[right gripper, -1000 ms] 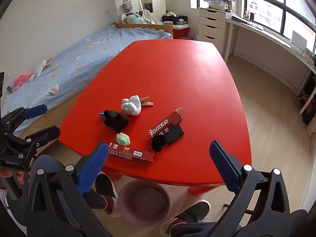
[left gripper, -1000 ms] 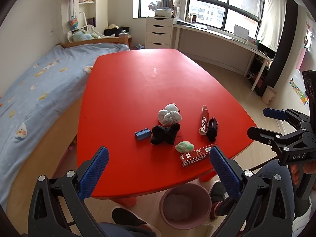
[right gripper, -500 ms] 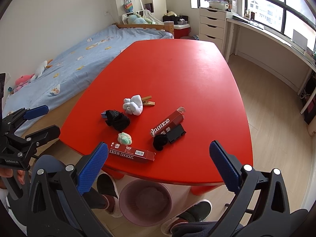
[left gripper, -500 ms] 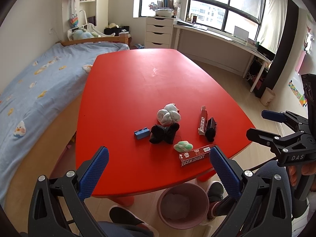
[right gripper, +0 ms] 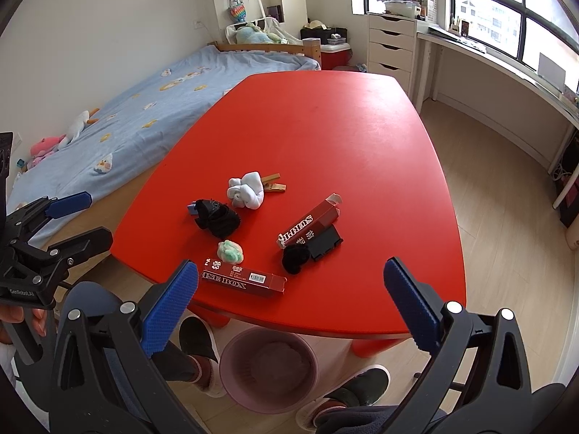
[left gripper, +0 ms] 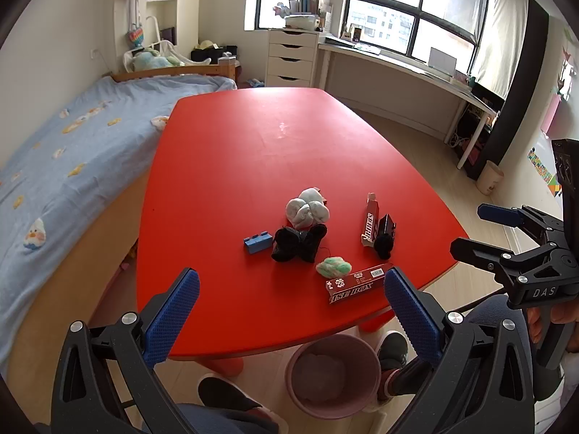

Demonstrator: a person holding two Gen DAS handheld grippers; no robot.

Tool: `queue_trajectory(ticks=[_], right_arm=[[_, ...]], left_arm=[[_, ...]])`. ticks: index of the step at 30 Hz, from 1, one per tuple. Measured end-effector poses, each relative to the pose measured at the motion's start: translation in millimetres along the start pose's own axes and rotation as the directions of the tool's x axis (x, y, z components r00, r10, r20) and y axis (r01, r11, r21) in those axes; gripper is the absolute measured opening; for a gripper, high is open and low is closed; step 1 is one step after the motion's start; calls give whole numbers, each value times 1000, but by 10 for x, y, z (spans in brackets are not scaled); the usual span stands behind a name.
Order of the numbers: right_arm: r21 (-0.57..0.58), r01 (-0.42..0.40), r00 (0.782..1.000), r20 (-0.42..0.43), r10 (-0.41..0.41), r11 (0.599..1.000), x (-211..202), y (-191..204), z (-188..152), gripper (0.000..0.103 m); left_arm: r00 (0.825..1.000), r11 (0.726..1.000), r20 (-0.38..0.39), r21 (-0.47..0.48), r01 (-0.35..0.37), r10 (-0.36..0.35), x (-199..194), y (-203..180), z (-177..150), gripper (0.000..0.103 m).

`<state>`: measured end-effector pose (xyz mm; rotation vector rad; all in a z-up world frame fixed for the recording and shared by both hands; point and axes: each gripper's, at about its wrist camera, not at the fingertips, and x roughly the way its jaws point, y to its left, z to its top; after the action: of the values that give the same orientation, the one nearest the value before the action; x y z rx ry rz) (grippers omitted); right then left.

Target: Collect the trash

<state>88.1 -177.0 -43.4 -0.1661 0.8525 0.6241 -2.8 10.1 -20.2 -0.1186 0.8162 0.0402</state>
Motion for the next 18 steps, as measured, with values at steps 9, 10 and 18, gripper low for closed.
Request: queue_trajectory(ticks=[9,10,18], right_arm=[[-1,-3,1000,-2,3,1000,8,-2,-18,100],[-1,-2,1000,-3,2,1000,8,-4,-16,100],[-3,2,1000,-8,-2,1000,45,-8,-44,100]], left_arm=[[1000,1000,-2,-3,3,-3,11,11,8,98],[1000,1000,-3,-3,4,-4,11,9,4,98],[1000,1000,-9,-7,6,-6,42,1,-17,98]])
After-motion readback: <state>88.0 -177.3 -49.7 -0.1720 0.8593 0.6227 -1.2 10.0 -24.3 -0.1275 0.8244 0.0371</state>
